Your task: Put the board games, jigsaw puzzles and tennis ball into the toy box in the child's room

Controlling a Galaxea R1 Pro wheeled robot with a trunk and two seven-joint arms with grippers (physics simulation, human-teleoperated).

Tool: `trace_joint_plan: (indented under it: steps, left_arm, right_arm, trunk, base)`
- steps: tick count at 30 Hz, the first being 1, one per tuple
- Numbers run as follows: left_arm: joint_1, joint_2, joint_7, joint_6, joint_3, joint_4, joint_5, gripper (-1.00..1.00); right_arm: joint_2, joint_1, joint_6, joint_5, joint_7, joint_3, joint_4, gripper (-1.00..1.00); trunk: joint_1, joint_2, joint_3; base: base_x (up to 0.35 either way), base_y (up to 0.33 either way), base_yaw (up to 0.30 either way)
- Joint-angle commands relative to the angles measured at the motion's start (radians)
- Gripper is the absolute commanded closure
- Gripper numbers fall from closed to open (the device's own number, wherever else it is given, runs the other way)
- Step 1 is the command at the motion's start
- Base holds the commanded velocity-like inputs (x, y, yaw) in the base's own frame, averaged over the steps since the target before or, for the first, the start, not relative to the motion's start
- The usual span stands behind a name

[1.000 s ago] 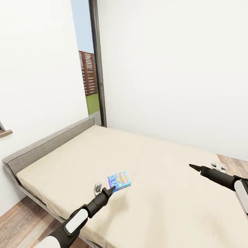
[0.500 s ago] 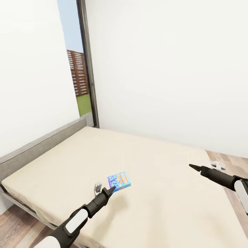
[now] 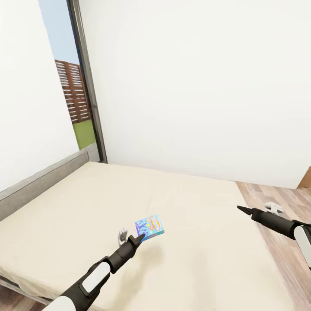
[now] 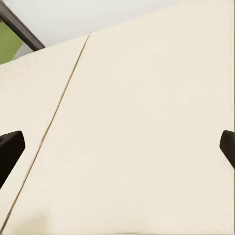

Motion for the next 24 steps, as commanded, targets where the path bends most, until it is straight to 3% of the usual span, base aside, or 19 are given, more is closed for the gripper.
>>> trace_joint_plan:
  steps: [1,24]
  left_arm:
    - [-0.001,0.001,-0.002,0.006,-0.004,-0.001,0.012,1.0]
    - [-0.001,0.0,-0.002,0.007,-0.004,-0.004,0.011,1.0]
  right_arm:
    - [0.0,-0.001,0.007,-0.003,0.002,-0.002,0.0,-1.0]
    - [0.0,-0.001,0.007,-0.003,0.002,-0.002,0.0,-1.0]
  trunk:
    - [-0.004,0.006,0.002]
    - [-0.092,0.167,0.074]
  base:
    - [0.0,0.0,-0.28]
    - [0.0,0.0,-0.281]
